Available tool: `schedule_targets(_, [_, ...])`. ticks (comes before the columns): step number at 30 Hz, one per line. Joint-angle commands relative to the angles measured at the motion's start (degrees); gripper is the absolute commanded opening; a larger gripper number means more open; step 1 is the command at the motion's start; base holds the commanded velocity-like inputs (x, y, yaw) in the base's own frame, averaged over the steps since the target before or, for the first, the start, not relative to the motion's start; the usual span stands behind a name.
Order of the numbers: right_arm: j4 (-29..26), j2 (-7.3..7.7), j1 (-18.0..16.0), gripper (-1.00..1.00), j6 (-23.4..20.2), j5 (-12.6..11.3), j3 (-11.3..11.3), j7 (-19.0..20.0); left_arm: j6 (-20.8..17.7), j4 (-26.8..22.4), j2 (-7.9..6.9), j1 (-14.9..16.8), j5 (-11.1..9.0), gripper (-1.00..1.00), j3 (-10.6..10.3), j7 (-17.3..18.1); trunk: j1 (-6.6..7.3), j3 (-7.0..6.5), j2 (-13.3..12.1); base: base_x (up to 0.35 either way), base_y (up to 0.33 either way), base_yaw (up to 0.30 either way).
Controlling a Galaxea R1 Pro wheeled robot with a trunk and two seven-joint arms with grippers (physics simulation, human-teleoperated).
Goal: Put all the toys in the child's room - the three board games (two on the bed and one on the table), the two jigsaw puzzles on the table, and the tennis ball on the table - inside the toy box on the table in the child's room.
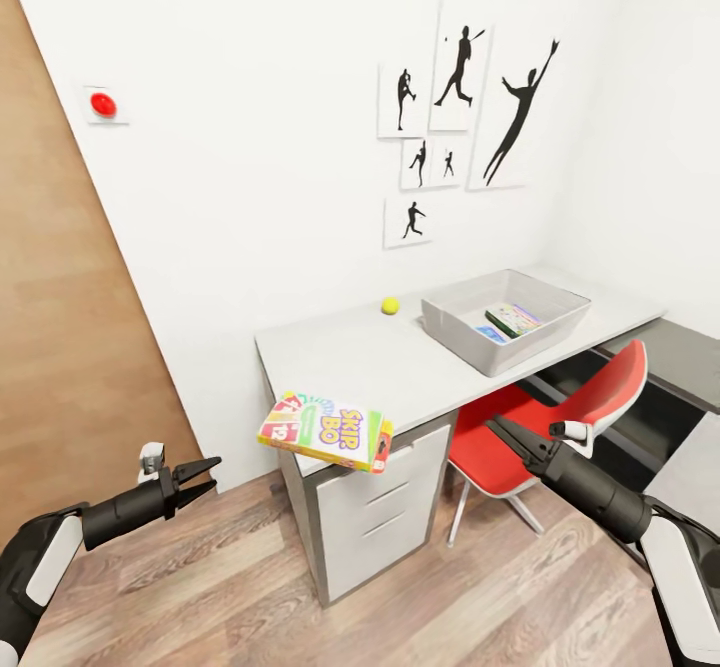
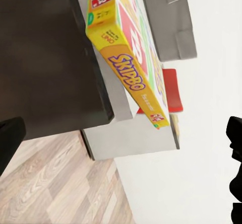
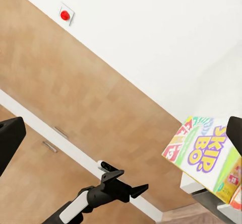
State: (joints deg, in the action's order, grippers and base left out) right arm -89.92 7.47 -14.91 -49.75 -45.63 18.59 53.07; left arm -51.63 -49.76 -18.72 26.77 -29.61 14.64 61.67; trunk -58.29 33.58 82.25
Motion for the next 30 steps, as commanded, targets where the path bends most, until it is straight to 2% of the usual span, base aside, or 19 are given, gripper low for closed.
schedule_targets(1, [0.01, -0.01, -0.04, 1.00, -0.27, -0.08, 0.04, 0.11, -0.31, 0.00, 0.00, 0.03, -0.09, 1.00, 0.03, 0.09, 0.00, 0.05, 0.03, 0.000, -0.051, 0.000])
schedule_targets(9, [0.01, -0.09, -0.03, 1.00, -0.26, -0.08, 0.04, 0.11, -0.31, -0.05, 0.00, 0.03, -0.09, 1.00, 0.02, 0.12, 0.00, 0.05, 0.03, 0.017, -0.017, 0.000])
schedule_targets(17, [0.01, -0.09, -0.06, 1.00, -0.28, -0.08, 0.04, 0.11, -0.21, -0.07, 0.04, 0.03, 0.00, 1.00, 0.03, 0.10, 0.00, 0.05, 0.03, 0.189, -0.001, 0.000])
schedule_targets(30, [0.01, -0.16, -0.05, 1.00, -0.26, -0.09, 0.04, 0.11, -0.14, -0.08, 0.08, 0.03, -0.03, 1.00, 0.04, 0.12, 0.00, 0.05, 0.03, 0.021, -0.026, 0.000])
